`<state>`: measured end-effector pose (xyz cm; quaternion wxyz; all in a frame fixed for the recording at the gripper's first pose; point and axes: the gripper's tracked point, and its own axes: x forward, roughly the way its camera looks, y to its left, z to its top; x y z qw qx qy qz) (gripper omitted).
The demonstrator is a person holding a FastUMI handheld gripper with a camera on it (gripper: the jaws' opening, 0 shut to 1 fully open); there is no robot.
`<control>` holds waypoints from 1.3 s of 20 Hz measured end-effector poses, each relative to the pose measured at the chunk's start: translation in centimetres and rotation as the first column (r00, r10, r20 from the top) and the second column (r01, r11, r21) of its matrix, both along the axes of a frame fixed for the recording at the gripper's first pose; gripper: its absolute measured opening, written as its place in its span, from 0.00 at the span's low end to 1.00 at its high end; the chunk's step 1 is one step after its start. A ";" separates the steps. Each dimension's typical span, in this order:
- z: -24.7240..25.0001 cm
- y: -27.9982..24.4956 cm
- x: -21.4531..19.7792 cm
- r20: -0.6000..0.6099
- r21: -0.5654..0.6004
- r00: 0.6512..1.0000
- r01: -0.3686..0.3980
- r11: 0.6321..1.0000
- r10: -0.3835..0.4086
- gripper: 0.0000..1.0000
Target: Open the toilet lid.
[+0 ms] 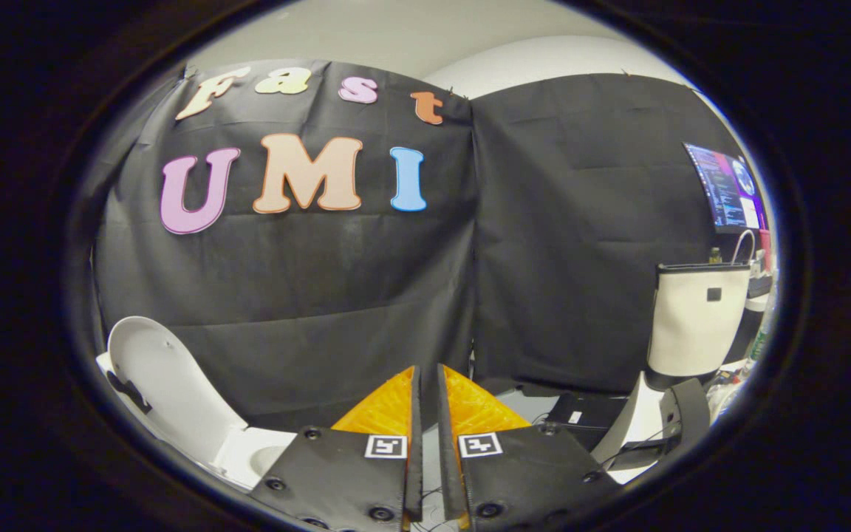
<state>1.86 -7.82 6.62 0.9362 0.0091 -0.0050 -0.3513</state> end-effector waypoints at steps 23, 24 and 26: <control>-8.5 7.4 8.0 -0.068 0.065 0.780 -0.619 0.783 0.622 0.43; -8.9 6.7 8.0 -0.055 0.103 0.802 -0.588 0.803 0.594 0.43; -9.4 6.1 7.9 -0.029 0.173 0.832 -0.541 0.823 0.553 0.43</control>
